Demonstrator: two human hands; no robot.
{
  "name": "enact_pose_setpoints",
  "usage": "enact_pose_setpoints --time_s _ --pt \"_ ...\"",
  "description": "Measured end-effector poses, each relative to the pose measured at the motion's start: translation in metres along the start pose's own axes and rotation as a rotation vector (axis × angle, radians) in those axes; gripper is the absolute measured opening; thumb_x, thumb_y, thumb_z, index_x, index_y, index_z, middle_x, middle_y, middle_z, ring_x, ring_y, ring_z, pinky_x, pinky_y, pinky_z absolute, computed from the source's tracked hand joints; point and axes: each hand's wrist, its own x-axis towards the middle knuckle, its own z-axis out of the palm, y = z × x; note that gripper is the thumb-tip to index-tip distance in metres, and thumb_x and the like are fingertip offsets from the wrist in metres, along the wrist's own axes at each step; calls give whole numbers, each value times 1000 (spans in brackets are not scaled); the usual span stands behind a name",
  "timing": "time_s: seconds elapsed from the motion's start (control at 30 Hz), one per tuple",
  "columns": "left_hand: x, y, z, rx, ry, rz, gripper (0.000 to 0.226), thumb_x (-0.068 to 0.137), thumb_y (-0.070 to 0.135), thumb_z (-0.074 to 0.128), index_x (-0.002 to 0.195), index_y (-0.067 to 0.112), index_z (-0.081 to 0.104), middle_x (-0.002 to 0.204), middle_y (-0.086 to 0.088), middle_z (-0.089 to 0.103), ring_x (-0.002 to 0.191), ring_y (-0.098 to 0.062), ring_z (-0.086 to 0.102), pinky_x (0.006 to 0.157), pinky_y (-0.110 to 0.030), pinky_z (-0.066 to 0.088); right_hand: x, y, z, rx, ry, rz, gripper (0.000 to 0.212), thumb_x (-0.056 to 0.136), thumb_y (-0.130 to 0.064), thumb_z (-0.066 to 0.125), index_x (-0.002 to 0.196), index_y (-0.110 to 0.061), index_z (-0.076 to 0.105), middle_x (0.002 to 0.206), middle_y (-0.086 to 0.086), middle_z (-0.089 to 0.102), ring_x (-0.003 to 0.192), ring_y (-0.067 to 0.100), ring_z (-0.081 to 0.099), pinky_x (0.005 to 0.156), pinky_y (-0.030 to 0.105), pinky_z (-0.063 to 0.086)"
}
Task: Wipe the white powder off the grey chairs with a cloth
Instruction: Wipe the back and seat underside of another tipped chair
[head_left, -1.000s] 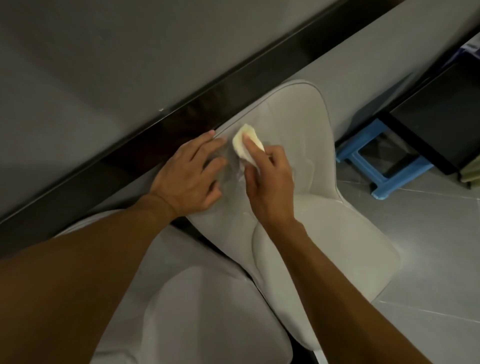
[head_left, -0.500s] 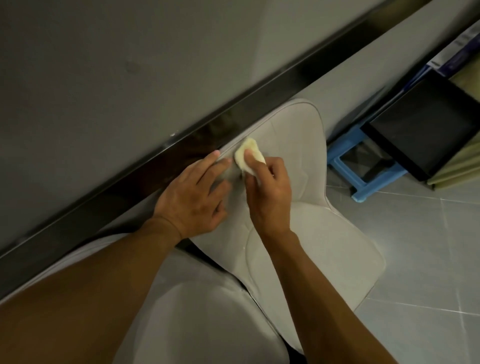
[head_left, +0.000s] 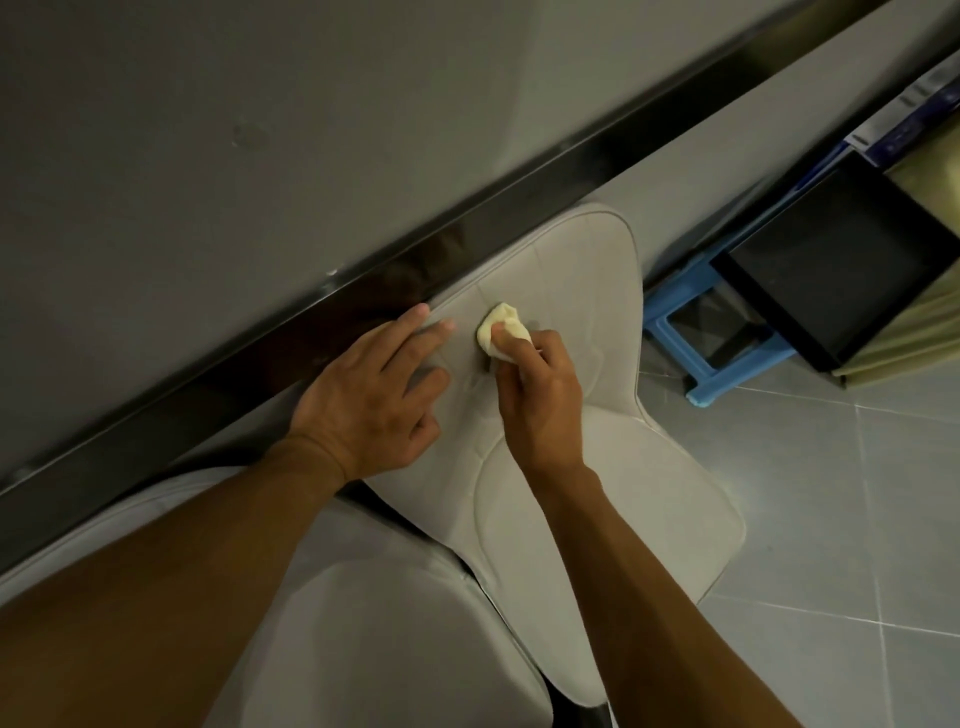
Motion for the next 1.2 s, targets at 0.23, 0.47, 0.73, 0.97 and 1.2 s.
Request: enact_pose_setpoints --time_s 0.23,0.47,0.73,0.97,1.2 --pt "0 1 1 -12 15 -21 22 84 27 57 99 12 59 147 -20 48 142 -39 35 110 -46 35 6 4 -32 -15 141 295 29 97 -14 61 126 -12 60 111 1 52 91 6 48 84 11 45" --pt "1 3 -1 -16 26 -24 22 88 28 49 103 13 54 150 -18 41 143 -39 35 109 -48 36 26 9 -17 -29 33 -70 34 100 -25 56 134 -17 57 124 9 56 107 20 54 89 29 51" --pt "2 6 -1 -22 68 -31 22 82 22 58 95 8 68 142 -21 56 138 -42 44 103 -50 43 29 26 -45 -12 185 287 38 99 -21 59 137 -16 57 120 -1 51 105 10 50 88 3 36" --pt "3 6 -1 -45 77 -34 21 83 21 55 93 7 68 141 -22 57 137 -43 45 102 -50 43 47 54 -35 -54 89 402 35 100 -24 57 134 -16 57 116 -7 49 103 10 52 86 9 38" --pt "4 7 -1 -30 81 -36 22 85 21 54 92 6 68 139 -23 58 135 -43 45 102 -48 42 48 56 -51 -37 294 399 33 98 -16 61 131 -14 59 119 3 52 104 9 48 85 1 35"
